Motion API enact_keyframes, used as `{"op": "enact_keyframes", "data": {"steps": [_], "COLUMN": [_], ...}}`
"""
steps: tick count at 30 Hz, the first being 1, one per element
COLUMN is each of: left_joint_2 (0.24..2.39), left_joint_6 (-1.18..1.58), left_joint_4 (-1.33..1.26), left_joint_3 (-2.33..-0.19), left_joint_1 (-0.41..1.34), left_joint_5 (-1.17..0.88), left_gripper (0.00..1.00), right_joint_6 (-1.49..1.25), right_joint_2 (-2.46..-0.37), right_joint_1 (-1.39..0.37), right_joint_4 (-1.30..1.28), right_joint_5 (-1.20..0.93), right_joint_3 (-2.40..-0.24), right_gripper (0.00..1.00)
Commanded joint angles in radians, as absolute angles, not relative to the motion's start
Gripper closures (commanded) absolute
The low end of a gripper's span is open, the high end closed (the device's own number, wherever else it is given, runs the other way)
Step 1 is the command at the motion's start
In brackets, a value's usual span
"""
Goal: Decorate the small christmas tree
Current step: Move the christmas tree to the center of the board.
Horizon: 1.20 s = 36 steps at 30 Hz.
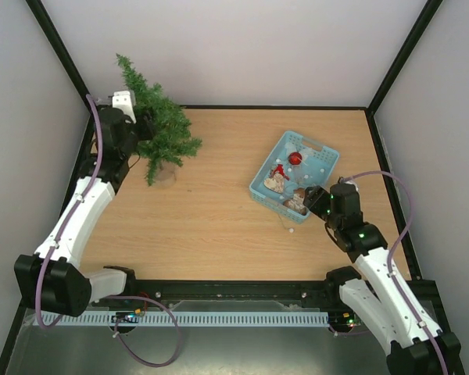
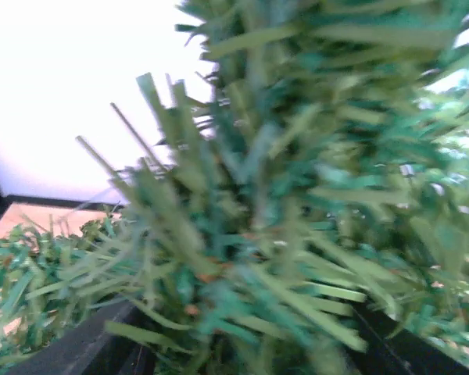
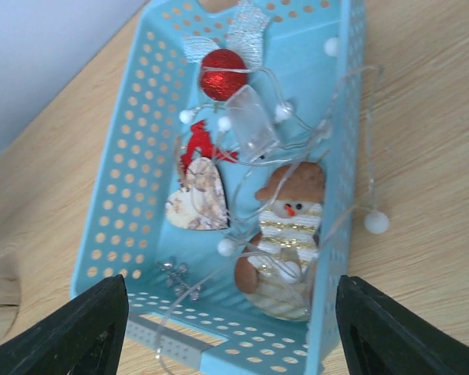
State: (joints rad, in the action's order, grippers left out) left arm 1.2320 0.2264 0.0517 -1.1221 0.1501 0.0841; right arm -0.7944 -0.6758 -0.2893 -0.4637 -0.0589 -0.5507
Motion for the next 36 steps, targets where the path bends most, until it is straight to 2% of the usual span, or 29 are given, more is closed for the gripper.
{"op": "enact_keyframes", "data": {"steps": [1,3,4,9,22,36], "left_joint_2": [1.189,1.176,1.174,1.195,1.202,1.211], "left_joint_6": [0.14,0.117,0.1,0.058,0.154,0.164], "left_joint_4": [-0.098,-0.126,-0.132,-0.134,-0.338,-0.407], "left_joint_3": [-1.08,-1.062,-1.058,-1.076,-1.046,-0.973], "left_joint_1": [0.161,0.177,0.19,0.251,0.306,0.307], "left_joint_5": [-0.069,-0.103,-0.121,-0.195,-0.189,-0.264], "left_gripper": [0.52,0.61,0.69,0.97,0.98,0.98], "right_joint_6": [-0.74,-0.725,-0.719,-0.723,-0.718,-0.713], "right_joint_2": [-0.647,-0.65,-0.65,-0.659,-0.672,-0.686], "right_joint_1": [-0.295,-0.296,-0.295,-0.295,-0.302,-0.307], "right_joint_4": [-0.45,-0.455,-0.454,-0.452,-0.444,-0.436], "right_joint_5": [-0.115,-0.129,-0.14,-0.201,-0.218,-0.229], "right_joint_3": [-0.603,-0.617,-0.623,-0.656,-0.646,-0.637], "right_gripper": [0.29,0.3,0.3,0.32,0.33,0.33]}}
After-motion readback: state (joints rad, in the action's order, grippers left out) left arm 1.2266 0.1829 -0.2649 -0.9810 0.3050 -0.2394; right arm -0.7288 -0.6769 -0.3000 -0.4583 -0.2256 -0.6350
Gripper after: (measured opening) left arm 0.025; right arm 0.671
